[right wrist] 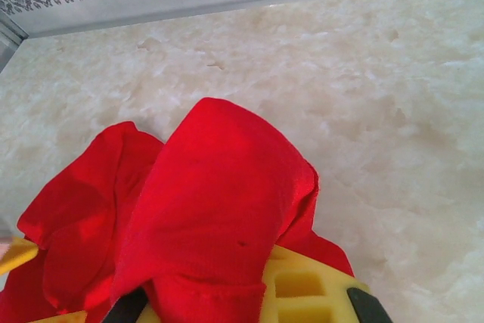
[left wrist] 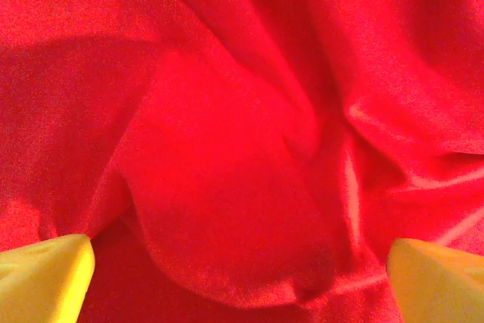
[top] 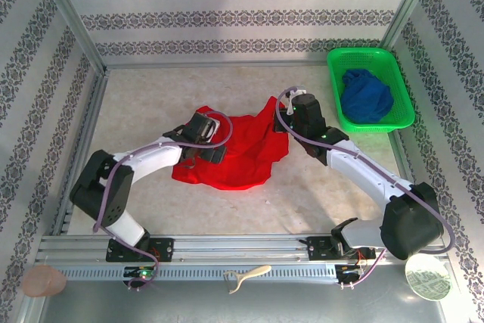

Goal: Fold the inside-out t-shirt

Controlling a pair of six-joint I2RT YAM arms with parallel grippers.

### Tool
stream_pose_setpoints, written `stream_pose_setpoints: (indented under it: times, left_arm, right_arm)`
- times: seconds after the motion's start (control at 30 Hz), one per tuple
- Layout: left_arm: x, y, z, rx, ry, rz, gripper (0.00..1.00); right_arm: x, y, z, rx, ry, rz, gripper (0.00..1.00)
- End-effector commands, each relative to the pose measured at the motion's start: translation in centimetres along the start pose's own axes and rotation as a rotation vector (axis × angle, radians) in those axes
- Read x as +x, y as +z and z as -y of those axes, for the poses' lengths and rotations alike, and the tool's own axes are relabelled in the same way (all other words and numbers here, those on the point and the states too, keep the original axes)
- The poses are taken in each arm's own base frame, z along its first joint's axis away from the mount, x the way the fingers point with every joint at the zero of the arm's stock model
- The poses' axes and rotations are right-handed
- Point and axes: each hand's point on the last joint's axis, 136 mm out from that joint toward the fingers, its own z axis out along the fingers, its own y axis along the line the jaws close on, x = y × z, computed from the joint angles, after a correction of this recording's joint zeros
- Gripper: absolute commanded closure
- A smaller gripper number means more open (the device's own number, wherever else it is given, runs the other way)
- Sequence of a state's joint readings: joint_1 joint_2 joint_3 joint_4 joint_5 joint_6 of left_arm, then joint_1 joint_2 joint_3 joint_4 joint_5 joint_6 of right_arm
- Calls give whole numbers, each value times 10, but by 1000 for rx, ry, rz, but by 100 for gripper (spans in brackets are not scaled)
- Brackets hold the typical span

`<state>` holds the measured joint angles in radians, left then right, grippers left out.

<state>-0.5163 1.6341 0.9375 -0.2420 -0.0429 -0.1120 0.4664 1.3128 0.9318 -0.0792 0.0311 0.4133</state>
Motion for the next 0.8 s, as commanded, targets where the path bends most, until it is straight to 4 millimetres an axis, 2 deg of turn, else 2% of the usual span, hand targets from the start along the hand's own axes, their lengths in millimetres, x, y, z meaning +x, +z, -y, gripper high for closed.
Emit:
stream_pose_setpoints:
  times: [0.0,0.03,0.07,0.1,0.13,0.2,0.23,0.33,0.43,0.53,0.67,0.73,0.77]
  left_arm:
    - [-20,12,-5,-50,12,45,5]
    - [-22,18,-5,-58,15,44,15]
    - [-27,21,-7,-64,12,48,37]
    - [-32,21,-9,-69,6,55,65]
    - [-42,15,-12,-82,0,77,98]
    - [-67,-9,-18,-103,-7,154,100]
    - [-83,-31,-21,-105,-11,207,100]
    - [-120,-107,-30,-106,-38,362,100]
    - [-141,-184,-41,-102,-71,490,100]
    - [-147,-258,-45,-73,-108,609,100]
    - [-145,-350,-47,23,-210,789,100]
    - [-142,-386,-50,55,-252,872,100]
    - [-142,-397,-54,46,-271,896,100]
  right_arm:
    - [-12,-11,-3,-25,15,38,100]
    - [-13,-11,-3,-24,15,37,100]
    - [-14,-12,-3,-25,15,40,100]
    - [-16,-14,-3,-23,14,43,100]
    - [-20,-17,-2,-24,14,49,100]
    - [-29,-26,-2,-24,14,61,100]
    - [-37,-34,0,-19,15,73,100]
    - [-64,-67,5,-11,36,141,100]
    - [-97,-110,4,-22,67,235,100]
    - [-125,-162,-3,-42,71,329,100]
    - [-155,-234,-17,-76,56,456,100]
    - [-167,-265,-23,-92,53,517,100]
    - [-173,-278,-25,-95,48,543,100]
